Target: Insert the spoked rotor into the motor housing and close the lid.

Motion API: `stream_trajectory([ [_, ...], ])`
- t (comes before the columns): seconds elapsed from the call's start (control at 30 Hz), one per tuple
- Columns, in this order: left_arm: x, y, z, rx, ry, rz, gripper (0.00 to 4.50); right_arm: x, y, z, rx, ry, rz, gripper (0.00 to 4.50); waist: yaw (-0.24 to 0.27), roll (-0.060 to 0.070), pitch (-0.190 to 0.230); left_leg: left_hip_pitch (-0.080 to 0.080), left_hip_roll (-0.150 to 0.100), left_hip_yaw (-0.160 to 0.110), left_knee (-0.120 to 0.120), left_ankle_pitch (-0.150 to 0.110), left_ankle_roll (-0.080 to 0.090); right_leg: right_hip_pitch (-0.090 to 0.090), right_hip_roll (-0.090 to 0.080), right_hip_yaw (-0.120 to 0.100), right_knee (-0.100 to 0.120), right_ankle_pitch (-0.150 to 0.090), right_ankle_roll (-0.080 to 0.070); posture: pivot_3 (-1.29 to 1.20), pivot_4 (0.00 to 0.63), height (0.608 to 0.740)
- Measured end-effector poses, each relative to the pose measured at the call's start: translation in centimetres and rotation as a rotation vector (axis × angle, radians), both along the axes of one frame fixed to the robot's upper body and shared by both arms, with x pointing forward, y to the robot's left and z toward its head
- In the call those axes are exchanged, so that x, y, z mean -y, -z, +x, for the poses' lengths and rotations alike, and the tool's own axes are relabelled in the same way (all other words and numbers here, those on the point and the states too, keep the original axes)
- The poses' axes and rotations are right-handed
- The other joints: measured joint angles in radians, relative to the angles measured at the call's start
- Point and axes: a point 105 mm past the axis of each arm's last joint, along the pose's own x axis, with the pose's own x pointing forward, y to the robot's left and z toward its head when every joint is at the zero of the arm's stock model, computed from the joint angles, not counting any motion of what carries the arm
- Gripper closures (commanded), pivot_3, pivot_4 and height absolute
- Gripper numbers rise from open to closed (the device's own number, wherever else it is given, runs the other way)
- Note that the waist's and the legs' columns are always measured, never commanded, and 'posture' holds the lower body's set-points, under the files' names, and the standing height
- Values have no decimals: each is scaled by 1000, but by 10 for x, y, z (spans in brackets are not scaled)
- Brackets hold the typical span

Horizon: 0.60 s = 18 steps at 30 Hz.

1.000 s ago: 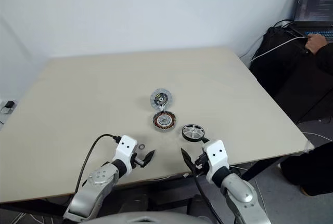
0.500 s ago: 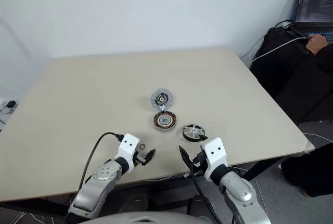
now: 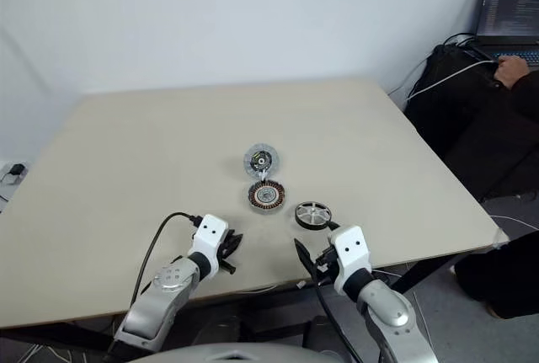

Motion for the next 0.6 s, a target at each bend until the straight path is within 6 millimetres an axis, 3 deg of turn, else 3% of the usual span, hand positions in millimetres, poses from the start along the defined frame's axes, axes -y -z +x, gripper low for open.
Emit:
stream_trajectory([
  [0.17, -10, -3, -5, -7, -39, 6, 3810, 5, 7, -1, -1, 5, -2, 0, -1, -1, 1, 0, 0, 0, 0, 0, 0, 0, 0, 0, 0, 0, 0, 0, 0, 740],
  [0.33, -16, -24, 11, 71, -54, 10, 3810, 7, 16, -2, -13, -3, -1, 0, 5, -1, 2, 0, 0, 0, 0, 0, 0, 0, -1, 0, 0, 0, 0, 0, 0, 740],
  [0.5, 7, -50, 33, 161, -9, -52, 3810, 8, 24, -2, -20, -11, -1, 0, 3, -2, 1, 0, 0, 0, 1, 0, 0, 1, 0, 0, 0, 0, 0, 0, 0, 740],
  [0.6, 24, -55, 42, 176, 23, -86, 3810, 9, 27, -1, -21, -15, 0, 0, 3, -2, 1, 0, -1, 0, 1, 0, 0, 1, 1, 0, 0, 0, 0, 0, 0, 740],
])
